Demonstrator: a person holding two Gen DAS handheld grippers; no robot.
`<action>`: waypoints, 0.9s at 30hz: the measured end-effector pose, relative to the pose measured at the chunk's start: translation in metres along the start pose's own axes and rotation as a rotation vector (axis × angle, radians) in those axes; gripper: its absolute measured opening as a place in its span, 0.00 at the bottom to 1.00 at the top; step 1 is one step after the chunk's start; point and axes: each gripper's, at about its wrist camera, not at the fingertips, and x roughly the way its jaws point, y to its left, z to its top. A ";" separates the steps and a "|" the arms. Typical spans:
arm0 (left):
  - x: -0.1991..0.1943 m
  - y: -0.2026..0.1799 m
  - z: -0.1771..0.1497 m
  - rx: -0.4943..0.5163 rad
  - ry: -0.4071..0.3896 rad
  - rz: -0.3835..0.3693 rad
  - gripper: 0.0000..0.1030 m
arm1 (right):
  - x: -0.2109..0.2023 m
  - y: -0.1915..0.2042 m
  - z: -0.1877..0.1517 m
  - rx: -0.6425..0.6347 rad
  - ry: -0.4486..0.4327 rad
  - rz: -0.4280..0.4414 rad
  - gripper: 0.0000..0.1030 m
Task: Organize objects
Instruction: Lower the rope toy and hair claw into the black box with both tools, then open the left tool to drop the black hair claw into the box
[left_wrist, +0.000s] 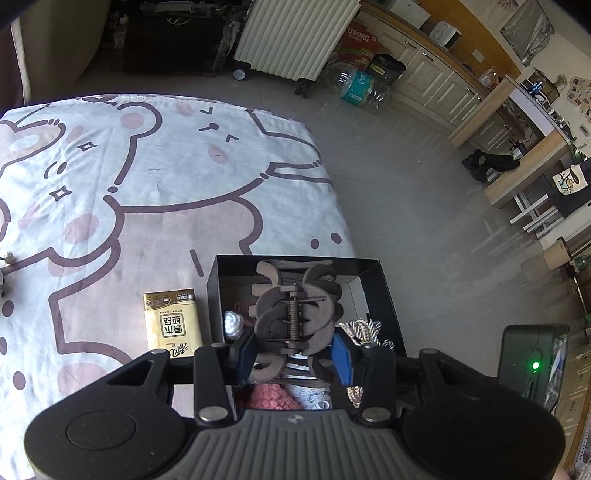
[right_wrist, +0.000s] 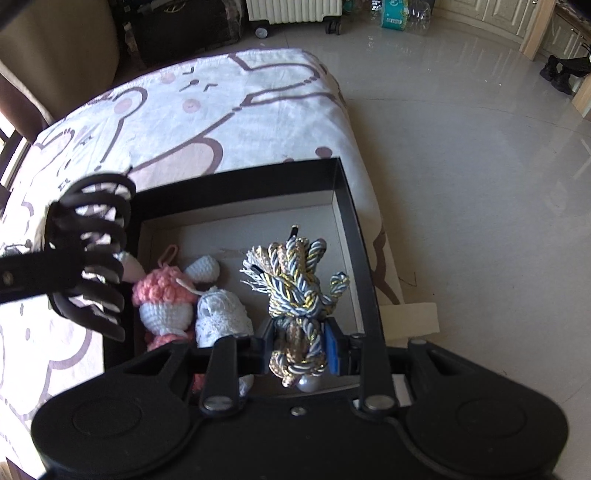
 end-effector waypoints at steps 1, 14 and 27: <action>0.002 0.000 0.002 -0.003 0.001 -0.003 0.43 | 0.005 -0.001 -0.001 0.003 0.011 -0.002 0.29; 0.026 -0.005 0.028 -0.029 -0.003 -0.052 0.43 | 0.035 0.003 -0.009 0.012 0.082 0.046 0.30; 0.062 -0.054 0.042 0.543 0.040 -0.051 0.43 | -0.004 -0.028 -0.009 0.161 -0.015 0.133 0.50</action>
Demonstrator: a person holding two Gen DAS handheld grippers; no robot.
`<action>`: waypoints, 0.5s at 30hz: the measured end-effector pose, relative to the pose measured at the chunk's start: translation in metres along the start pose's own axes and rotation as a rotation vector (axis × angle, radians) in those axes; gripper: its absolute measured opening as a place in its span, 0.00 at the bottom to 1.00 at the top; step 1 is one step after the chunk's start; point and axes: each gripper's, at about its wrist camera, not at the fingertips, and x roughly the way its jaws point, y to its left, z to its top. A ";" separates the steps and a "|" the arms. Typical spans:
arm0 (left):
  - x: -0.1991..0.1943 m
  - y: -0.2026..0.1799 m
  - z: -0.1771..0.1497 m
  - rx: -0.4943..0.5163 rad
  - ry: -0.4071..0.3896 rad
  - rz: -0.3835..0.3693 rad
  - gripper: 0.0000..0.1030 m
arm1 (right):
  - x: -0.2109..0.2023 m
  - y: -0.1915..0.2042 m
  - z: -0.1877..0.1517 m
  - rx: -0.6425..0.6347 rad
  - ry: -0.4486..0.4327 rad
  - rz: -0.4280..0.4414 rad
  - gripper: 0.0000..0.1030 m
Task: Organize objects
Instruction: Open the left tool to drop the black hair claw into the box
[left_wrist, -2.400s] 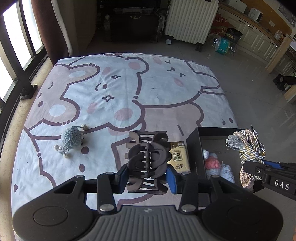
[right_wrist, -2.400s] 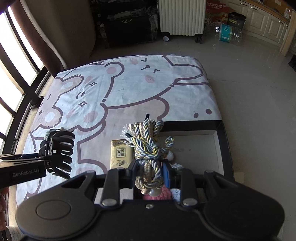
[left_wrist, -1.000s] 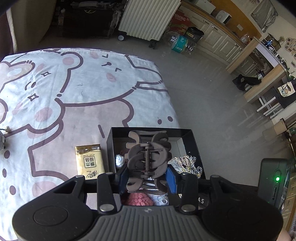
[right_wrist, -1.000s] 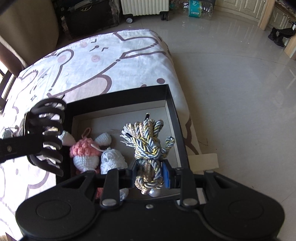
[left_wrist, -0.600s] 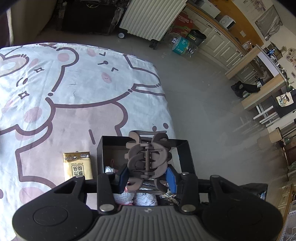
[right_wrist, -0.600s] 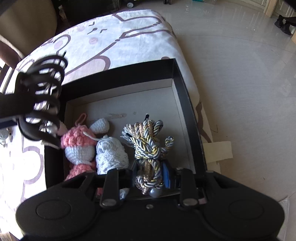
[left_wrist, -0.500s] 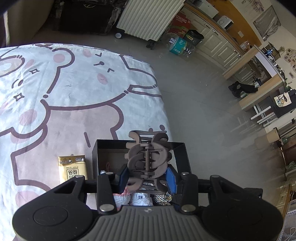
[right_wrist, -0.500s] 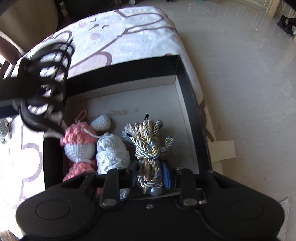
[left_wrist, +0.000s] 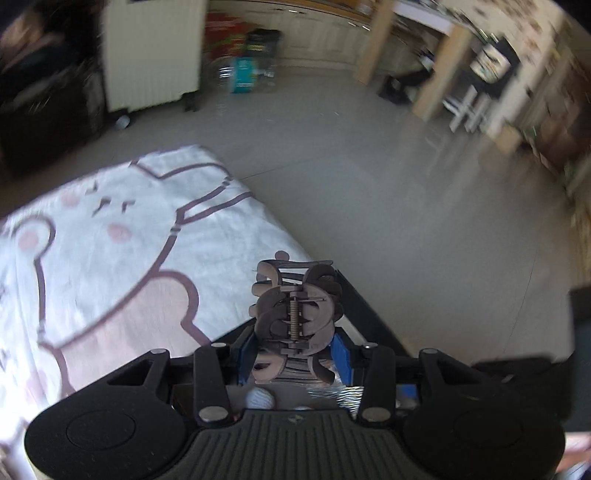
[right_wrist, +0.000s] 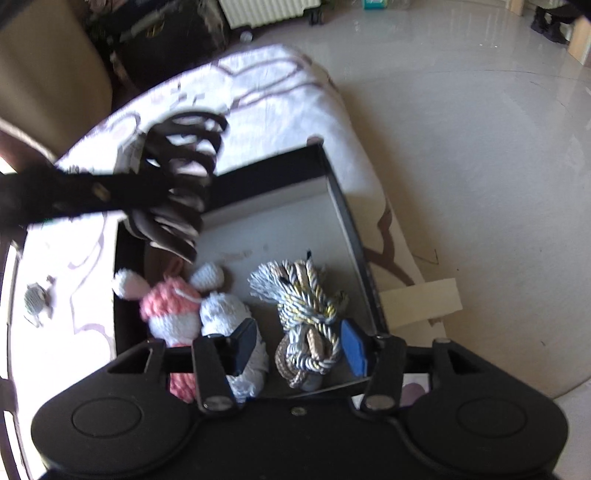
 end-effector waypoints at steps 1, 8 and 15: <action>0.004 -0.004 0.001 0.059 0.012 0.010 0.43 | -0.004 -0.002 0.001 0.010 -0.009 0.009 0.50; 0.029 -0.032 -0.003 0.500 0.107 0.038 0.43 | -0.019 -0.018 0.005 0.091 -0.040 0.026 0.50; 0.053 -0.049 -0.005 0.691 0.160 0.003 0.43 | -0.021 -0.027 0.006 0.098 -0.039 0.048 0.47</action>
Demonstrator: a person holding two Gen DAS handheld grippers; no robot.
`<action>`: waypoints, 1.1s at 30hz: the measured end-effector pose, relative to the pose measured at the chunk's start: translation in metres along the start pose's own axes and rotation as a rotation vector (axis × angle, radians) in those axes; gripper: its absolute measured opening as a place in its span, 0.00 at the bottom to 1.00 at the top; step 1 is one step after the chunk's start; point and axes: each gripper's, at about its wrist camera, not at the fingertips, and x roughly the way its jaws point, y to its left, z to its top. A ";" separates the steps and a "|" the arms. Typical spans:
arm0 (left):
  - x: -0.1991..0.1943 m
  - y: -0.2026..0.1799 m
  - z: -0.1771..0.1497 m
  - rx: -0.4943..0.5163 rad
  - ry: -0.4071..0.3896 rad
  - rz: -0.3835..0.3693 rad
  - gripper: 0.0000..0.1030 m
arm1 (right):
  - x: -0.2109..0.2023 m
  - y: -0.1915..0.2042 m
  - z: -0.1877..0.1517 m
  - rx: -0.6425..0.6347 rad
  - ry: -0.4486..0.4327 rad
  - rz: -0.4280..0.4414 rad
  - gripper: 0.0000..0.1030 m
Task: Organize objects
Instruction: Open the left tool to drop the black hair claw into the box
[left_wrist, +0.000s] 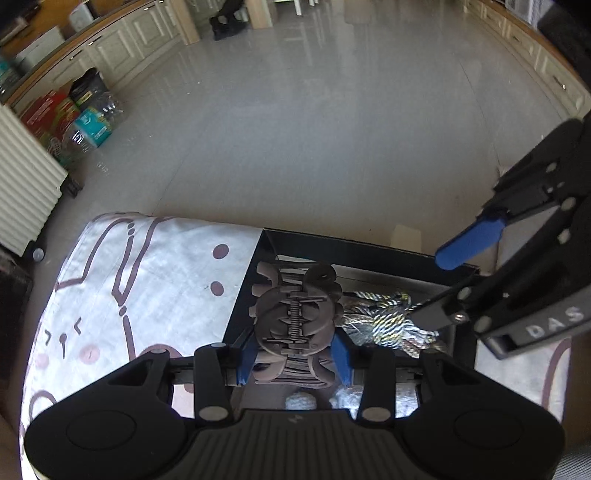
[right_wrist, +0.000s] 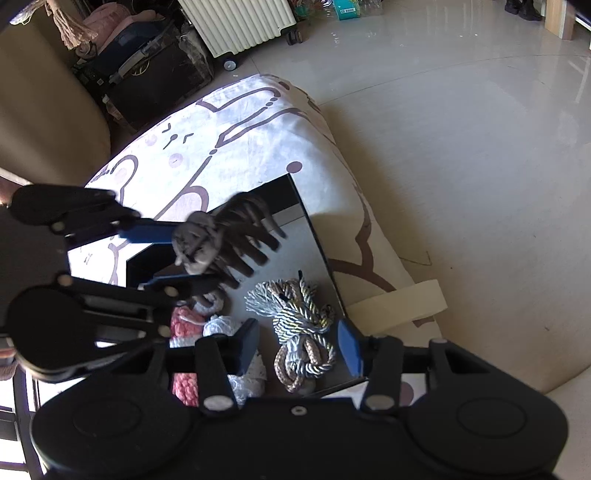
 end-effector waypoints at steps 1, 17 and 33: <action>0.004 0.000 0.001 0.012 0.004 0.004 0.43 | 0.000 0.001 0.000 -0.007 0.003 -0.001 0.47; 0.007 -0.003 -0.005 0.032 -0.012 0.030 0.64 | 0.002 0.007 -0.004 -0.037 0.042 -0.002 0.47; -0.055 0.009 -0.033 -0.304 0.006 0.092 0.76 | -0.022 0.022 -0.009 -0.023 0.000 -0.050 0.48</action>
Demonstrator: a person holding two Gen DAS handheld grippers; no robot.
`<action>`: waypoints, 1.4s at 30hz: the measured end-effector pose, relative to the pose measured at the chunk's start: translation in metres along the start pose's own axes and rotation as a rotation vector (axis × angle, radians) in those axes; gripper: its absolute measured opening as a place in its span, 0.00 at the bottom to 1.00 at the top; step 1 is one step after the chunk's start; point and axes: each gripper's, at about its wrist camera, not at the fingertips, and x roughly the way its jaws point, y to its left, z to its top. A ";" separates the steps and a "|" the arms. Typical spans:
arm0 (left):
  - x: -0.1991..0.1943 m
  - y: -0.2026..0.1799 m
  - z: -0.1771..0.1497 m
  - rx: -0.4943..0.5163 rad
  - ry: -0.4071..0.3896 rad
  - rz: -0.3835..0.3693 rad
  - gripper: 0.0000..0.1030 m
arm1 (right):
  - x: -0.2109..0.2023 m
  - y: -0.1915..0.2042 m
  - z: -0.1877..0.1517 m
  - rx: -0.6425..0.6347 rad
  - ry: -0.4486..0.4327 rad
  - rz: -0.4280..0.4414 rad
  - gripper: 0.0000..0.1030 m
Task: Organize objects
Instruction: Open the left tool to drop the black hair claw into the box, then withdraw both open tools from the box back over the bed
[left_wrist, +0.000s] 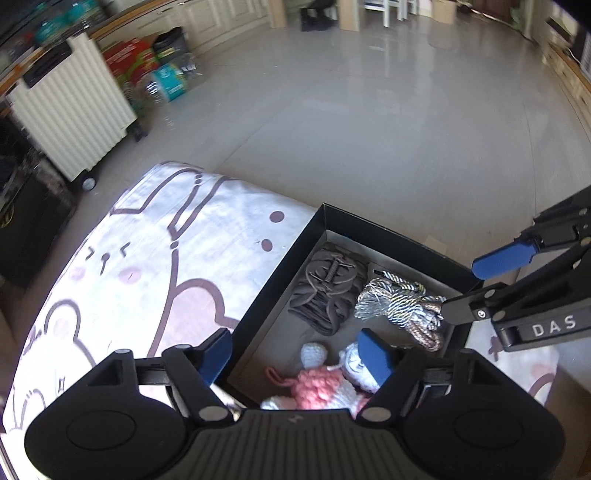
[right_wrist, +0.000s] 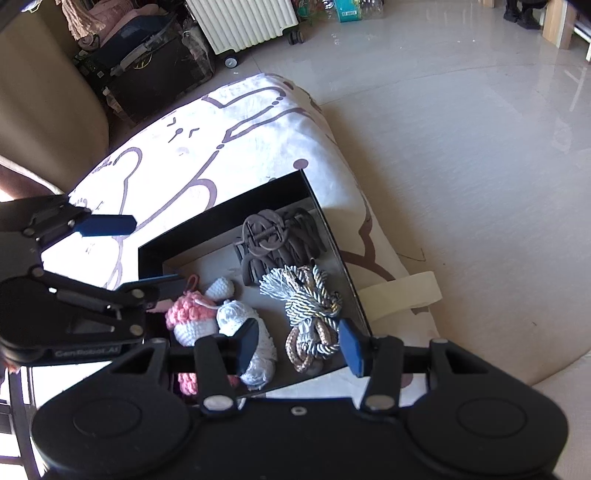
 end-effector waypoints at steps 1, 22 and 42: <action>-0.004 -0.001 -0.002 -0.014 -0.003 0.004 0.77 | -0.003 0.002 0.000 -0.005 -0.003 -0.009 0.48; -0.067 0.011 -0.047 -0.474 -0.019 0.120 0.94 | -0.039 0.025 -0.019 -0.061 -0.073 -0.135 0.78; -0.076 0.023 -0.083 -0.585 -0.005 0.180 0.96 | -0.051 0.025 -0.028 -0.047 -0.154 -0.187 0.84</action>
